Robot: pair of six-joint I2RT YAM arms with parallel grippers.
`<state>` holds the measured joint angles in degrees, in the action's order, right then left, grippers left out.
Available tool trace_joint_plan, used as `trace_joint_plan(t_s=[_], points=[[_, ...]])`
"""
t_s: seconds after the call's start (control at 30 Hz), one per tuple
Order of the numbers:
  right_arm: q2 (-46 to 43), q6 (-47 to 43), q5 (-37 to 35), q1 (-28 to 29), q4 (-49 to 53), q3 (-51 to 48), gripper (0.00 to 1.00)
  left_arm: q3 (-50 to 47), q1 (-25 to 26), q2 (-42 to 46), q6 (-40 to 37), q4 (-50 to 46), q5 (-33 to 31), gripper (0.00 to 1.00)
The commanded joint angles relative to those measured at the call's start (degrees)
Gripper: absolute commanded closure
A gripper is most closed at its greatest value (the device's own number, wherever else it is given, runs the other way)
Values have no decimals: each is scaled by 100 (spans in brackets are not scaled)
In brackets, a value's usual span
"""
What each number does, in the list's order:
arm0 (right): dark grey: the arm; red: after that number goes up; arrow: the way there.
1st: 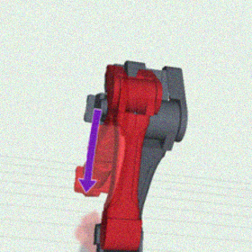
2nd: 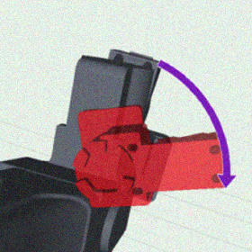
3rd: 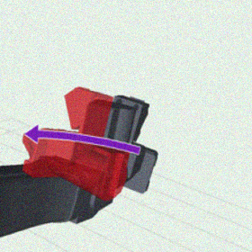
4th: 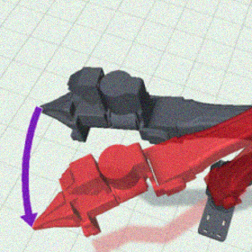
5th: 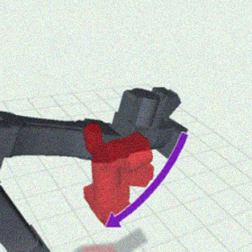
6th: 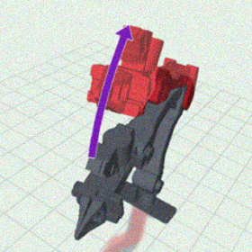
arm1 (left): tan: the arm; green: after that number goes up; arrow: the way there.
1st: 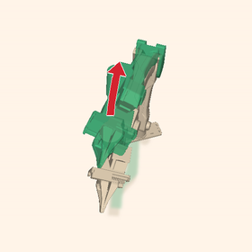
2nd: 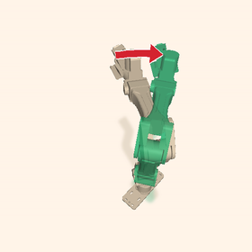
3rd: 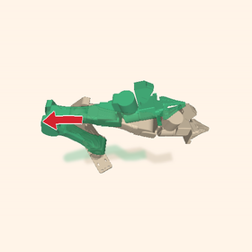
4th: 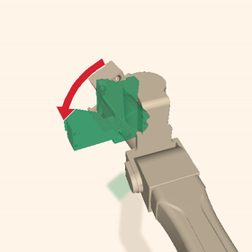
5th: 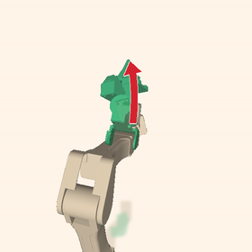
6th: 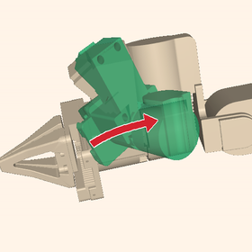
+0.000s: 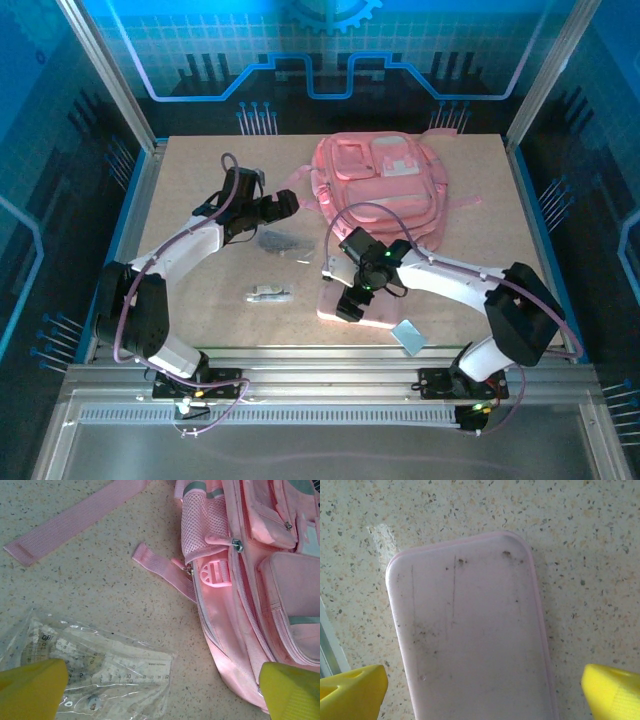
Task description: Pack books, pencil case, and school supplies into a backpack
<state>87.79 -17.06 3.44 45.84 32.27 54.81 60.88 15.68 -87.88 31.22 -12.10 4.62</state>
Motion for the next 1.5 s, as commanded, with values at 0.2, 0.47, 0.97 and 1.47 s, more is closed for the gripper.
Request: trace_joint_plan(t_s=[0.2,0.47,0.97,1.47], points=[[699,-254,1,455,-43,36,0,-167,-117,192,71,89,232,1],[1160,-418,-533,660,101,270,0,-235,-147,303,88,85,232,1],[1025,-485,-339,532,102,499,26,-279,-201,437,70,50,249,1],[689,240,889,-243,509,1250,29,-166,-197,501,57,36,395,1]])
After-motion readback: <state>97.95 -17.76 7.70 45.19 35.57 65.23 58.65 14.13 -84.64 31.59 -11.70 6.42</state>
